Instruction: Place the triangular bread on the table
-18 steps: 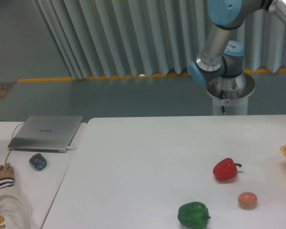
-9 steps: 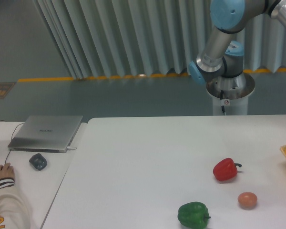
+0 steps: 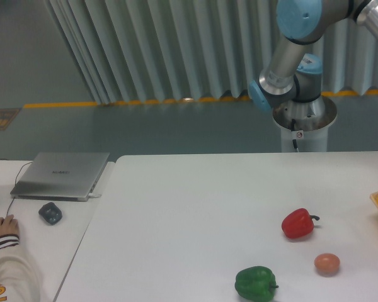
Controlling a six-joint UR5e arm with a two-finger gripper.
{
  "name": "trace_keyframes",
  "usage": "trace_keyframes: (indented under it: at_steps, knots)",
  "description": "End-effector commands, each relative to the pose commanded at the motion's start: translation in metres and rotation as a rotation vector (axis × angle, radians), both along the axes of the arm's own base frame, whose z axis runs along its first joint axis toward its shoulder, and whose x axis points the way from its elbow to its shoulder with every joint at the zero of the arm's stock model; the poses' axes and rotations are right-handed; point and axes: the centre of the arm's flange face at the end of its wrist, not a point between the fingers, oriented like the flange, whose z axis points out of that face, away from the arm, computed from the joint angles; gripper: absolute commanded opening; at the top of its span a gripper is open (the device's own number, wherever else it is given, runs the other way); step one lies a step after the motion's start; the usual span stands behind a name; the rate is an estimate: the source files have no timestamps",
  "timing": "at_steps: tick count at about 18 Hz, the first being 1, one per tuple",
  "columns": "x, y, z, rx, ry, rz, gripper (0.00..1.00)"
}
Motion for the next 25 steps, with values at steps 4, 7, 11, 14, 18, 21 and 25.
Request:
trace_keyframes:
  at_steps: [4,7,11,14,18,21,25]
  knots:
    - [0.006,0.0,0.009,-0.004,-0.013,-0.003,0.33]
    - [0.007,-0.001,0.008,-0.006,-0.016,-0.003,0.28]
    - [0.011,-0.002,0.021,-0.012,-0.033,-0.003,0.26]
    - [0.017,-0.002,0.036,0.017,-0.053,-0.006,0.26]
    - [0.025,-0.003,0.059,0.036,-0.095,-0.003,0.26]
    - [0.035,0.0,0.073,0.079,-0.127,0.039,0.26]
    - [0.056,0.026,0.092,0.153,-0.159,0.166,0.26]
